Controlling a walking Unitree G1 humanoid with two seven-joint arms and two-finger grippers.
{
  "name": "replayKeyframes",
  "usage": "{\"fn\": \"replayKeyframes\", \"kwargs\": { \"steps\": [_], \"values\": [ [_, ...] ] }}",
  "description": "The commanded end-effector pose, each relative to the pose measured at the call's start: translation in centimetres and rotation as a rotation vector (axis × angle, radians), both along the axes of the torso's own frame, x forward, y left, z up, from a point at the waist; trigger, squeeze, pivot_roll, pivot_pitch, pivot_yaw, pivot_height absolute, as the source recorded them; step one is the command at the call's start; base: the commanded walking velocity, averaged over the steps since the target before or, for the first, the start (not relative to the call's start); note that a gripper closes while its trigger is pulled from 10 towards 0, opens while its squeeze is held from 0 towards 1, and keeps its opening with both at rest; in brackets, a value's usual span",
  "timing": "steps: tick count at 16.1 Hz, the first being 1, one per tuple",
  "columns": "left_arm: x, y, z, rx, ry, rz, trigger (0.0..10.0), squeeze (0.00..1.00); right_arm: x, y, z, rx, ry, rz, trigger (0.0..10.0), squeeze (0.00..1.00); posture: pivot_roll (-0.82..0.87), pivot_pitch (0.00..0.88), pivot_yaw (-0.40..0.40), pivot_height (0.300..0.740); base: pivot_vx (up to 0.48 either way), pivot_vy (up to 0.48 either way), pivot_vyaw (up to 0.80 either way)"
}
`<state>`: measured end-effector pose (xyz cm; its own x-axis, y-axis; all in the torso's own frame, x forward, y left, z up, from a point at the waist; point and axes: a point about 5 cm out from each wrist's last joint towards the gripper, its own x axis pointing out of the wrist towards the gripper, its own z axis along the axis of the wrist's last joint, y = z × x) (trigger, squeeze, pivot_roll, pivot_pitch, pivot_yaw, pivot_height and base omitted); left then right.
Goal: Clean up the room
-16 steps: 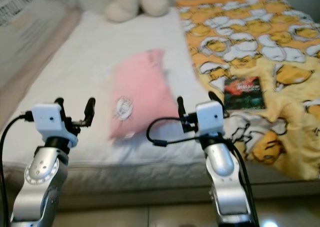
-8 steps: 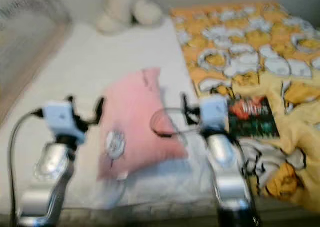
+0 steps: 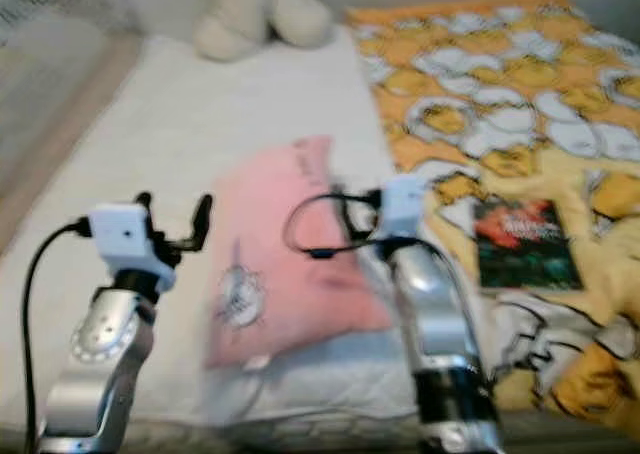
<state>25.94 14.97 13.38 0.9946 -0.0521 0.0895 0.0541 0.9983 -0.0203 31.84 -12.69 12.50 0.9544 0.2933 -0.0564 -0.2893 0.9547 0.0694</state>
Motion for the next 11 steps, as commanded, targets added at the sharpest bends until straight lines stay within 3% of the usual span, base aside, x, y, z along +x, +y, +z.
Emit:
{"fn": "replayKeyframes", "kwargs": {
  "steps": [1,2,3,6,7,11],
  "values": [
    [-0.1,0.0,0.2,0.008,0.000,-0.003,10.0,0.00,0.3,-0.3,0.3,0.028,0.008,-0.004,10.0,0.00,-0.13,0.000,0.123,0.740,0.000,0.000,0.00],
    [-0.2,0.2,0.2,0.010,0.001,0.003,10.0,0.00,0.1,0.3,0.0,0.078,0.044,-0.001,10.0,0.00,-0.12,0.000,0.119,0.740,0.000,0.000,0.00],
    [-0.3,0.5,0.2,0.011,0.005,0.015,10.0,0.00,-0.3,0.5,-1.9,0.106,0.140,-0.034,10.0,0.00,-0.11,0.000,0.119,0.740,0.000,0.000,0.00],
    [-0.5,0.9,0.4,0.017,0.008,0.019,10.0,0.00,-0.2,0.0,-3.9,0.105,0.233,-0.146,10.0,0.00,-0.09,0.000,0.132,0.740,0.000,0.000,0.00],
    [-0.5,0.9,0.4,0.019,0.009,0.019,10.0,0.00,-0.2,-0.1,-4.1,0.103,0.239,-0.153,10.0,0.00,-0.09,0.000,0.132,0.740,0.000,0.000,0.00],
    [-0.5,1.0,0.7,0.029,0.021,0.004,10.0,0.00,0.7,1.6,-7.6,0.184,0.430,-0.092,10.0,0.00,-0.07,0.000,0.158,0.740,0.000,0.000,0.00]
  ]
}}
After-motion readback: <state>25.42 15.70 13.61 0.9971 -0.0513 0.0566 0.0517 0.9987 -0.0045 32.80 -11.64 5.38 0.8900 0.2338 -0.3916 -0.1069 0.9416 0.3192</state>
